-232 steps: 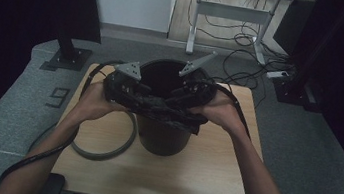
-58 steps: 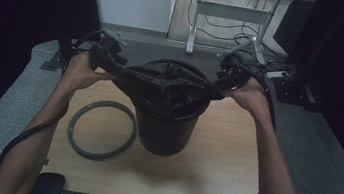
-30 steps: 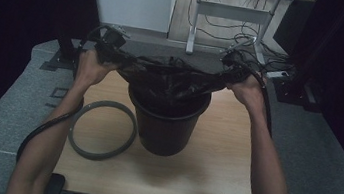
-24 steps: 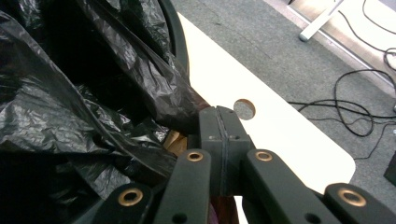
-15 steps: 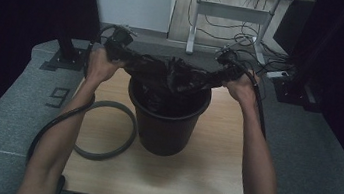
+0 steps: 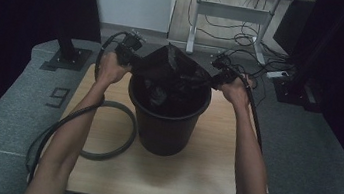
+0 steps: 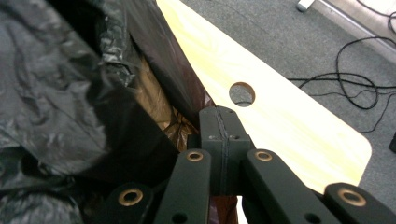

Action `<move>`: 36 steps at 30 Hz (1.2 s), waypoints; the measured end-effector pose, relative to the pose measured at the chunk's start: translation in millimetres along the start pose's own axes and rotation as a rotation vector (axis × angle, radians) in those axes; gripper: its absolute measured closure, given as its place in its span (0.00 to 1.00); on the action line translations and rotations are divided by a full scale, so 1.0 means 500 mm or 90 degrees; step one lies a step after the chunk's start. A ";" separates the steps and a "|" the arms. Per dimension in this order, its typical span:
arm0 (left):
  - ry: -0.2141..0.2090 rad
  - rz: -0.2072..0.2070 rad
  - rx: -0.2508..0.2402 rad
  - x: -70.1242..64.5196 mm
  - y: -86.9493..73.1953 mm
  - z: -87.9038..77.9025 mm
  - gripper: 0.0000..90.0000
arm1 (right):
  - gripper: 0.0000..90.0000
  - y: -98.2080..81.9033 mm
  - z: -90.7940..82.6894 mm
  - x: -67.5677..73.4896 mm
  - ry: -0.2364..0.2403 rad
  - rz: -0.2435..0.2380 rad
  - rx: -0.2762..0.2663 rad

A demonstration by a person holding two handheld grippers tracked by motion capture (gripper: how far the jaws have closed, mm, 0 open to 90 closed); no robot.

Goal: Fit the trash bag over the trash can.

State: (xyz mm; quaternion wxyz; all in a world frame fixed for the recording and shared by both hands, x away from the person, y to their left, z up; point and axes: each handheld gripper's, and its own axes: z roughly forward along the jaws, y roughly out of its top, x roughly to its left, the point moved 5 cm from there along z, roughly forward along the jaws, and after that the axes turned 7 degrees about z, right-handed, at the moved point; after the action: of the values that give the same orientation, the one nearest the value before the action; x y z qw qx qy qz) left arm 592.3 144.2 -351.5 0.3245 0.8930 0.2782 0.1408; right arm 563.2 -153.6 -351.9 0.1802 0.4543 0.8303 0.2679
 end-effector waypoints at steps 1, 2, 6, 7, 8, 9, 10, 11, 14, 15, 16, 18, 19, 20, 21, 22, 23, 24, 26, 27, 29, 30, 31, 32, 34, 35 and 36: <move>-0.004 0.001 0.001 -0.001 -0.001 0.002 0.99 | 0.99 -0.001 0.004 0.001 0.004 0.000 0.002; -0.009 -0.002 0.002 -0.001 -0.002 0.005 0.99 | 0.99 -0.002 0.006 0.003 0.008 0.001 0.004; -0.033 -0.016 -0.002 0.000 -0.008 0.010 0.99 | 0.99 -0.008 0.014 0.005 0.025 0.016 0.009; -0.038 -0.017 -0.002 0.000 -0.010 0.011 0.99 | 0.99 -0.011 0.017 0.005 0.027 0.019 0.012; -0.043 -0.018 -0.003 0.001 -0.011 0.012 0.99 | 0.99 -0.013 0.020 0.005 0.029 0.022 0.013; -0.045 -0.021 -0.004 0.001 -0.011 0.013 0.99 | 0.99 -0.015 0.022 0.004 0.032 0.026 0.014; -0.047 -0.025 -0.007 0.001 -0.011 0.014 0.99 | 0.99 -0.017 0.025 0.004 0.035 0.031 0.016; -0.050 -0.027 -0.006 0.002 -0.012 0.015 0.99 | 0.99 -0.019 0.027 0.003 0.036 0.034 0.018; -0.053 -0.028 -0.001 0.002 -0.012 0.016 0.99 | 0.99 -0.022 0.030 0.001 0.031 0.040 0.028; -0.053 -0.029 0.000 0.002 -0.013 0.017 0.99 | 0.99 -0.024 0.030 0.000 0.031 0.041 0.030; -0.050 -0.024 0.010 0.002 -0.016 0.017 0.99 | 0.99 -0.025 0.030 -0.001 0.031 0.041 0.036; -0.042 -0.021 0.037 0.005 -0.029 0.024 0.99 | 0.99 -0.032 0.032 -0.006 0.013 0.036 0.054; -0.052 -0.025 0.028 0.006 -0.032 0.022 0.99 | 0.99 -0.036 0.033 -0.007 0.022 0.043 0.052; -0.060 -0.033 0.011 0.005 -0.036 0.020 0.99 | 0.99 -0.038 0.032 -0.008 0.035 0.048 0.043; -0.064 -0.037 0.004 0.004 -0.039 0.018 0.99 | 0.99 -0.042 0.032 -0.010 0.046 0.052 0.037; -0.068 -0.036 -0.004 0.004 -0.043 0.012 0.99 | 0.99 -0.047 0.032 -0.012 0.050 0.057 0.034; -0.063 -0.036 -0.015 0.005 -0.044 0.005 0.97 | 0.99 -0.051 0.030 -0.016 0.057 0.060 0.029; -0.058 -0.037 -0.021 0.007 -0.045 -0.002 0.90 | 0.99 -0.054 0.026 -0.018 0.062 0.065 0.024; -0.060 -0.034 -0.029 0.011 -0.049 -0.023 0.79 | 0.96 -0.059 0.016 -0.021 0.066 0.066 0.014; -0.059 -0.031 -0.031 0.011 -0.051 -0.030 0.77 | 0.94 -0.062 0.008 -0.022 0.066 0.064 0.008; -0.060 -0.026 -0.041 0.009 -0.053 -0.050 0.72 | 0.87 -0.066 -0.006 -0.024 0.068 0.062 -0.002; -0.057 -0.022 -0.043 0.008 -0.054 -0.063 0.69 | 0.84 -0.067 -0.013 -0.026 0.065 0.060 -0.008; -0.061 -0.023 -0.047 0.006 -0.055 -0.071 0.68 | 0.80 -0.068 -0.023 -0.027 0.064 0.061 -0.016; -0.067 -0.018 -0.049 0.002 -0.056 -0.081 0.66 | 0.76 -0.069 -0.029 -0.028 0.066 0.061 -0.022; -0.062 -0.004 -0.048 -0.005 -0.059 -0.103 0.63 | 0.67 -0.072 -0.045 -0.027 0.074 0.056 -0.033; -0.068 0.000 -0.048 -0.008 -0.061 -0.113 0.61 | 0.65 -0.074 -0.054 -0.025 0.077 0.051 -0.039; -0.069 0.004 -0.046 -0.011 -0.063 -0.127 0.58 | 0.61 -0.076 -0.063 -0.023 0.079 0.046 -0.044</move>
State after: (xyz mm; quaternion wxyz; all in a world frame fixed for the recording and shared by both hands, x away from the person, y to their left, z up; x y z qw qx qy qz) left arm 547.4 192.8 -325.0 0.3709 0.8877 0.2523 0.1036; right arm 527.2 -189.2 -349.2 0.1340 0.4598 0.8133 0.3304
